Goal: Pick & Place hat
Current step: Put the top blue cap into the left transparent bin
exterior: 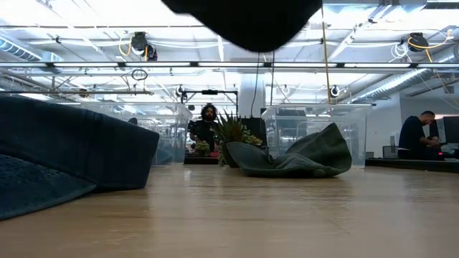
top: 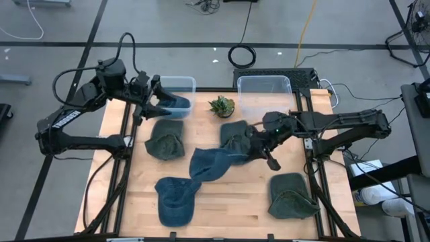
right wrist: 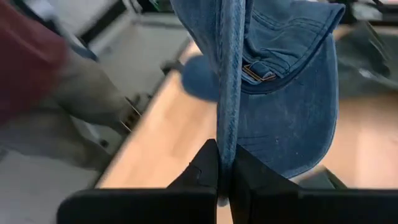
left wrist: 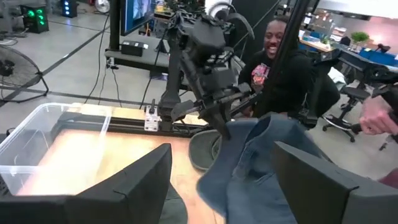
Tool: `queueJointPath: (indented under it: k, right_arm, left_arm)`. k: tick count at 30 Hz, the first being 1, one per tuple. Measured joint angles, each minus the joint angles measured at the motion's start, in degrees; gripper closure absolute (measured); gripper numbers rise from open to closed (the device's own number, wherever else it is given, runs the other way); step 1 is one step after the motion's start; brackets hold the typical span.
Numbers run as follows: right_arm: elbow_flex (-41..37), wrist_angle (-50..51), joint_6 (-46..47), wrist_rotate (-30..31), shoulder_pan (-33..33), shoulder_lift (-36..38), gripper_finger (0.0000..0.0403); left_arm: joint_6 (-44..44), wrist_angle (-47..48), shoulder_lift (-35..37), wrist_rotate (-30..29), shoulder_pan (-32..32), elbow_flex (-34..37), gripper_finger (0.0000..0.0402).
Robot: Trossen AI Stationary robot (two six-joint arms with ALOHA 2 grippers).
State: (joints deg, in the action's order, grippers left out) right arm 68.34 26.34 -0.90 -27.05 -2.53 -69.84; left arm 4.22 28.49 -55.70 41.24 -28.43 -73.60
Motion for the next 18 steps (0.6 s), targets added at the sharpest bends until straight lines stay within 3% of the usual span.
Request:
queueJointPath:
  k: [10, 18]
  right_arm:
    - [0.0, -9.0, 6.1, -14.5, 5.4, 0.0, 0.0403]
    - [0.0, -9.9, 7.8, -19.9, 8.5, 0.0, 0.0403]
  left_arm:
    - [-1.2, 0.0, 0.5, -14.9, 11.6, 0.0, 0.0117]
    - [-0.7, 0.0, 0.6, -27.6, 22.6, 0.0, 0.0117]
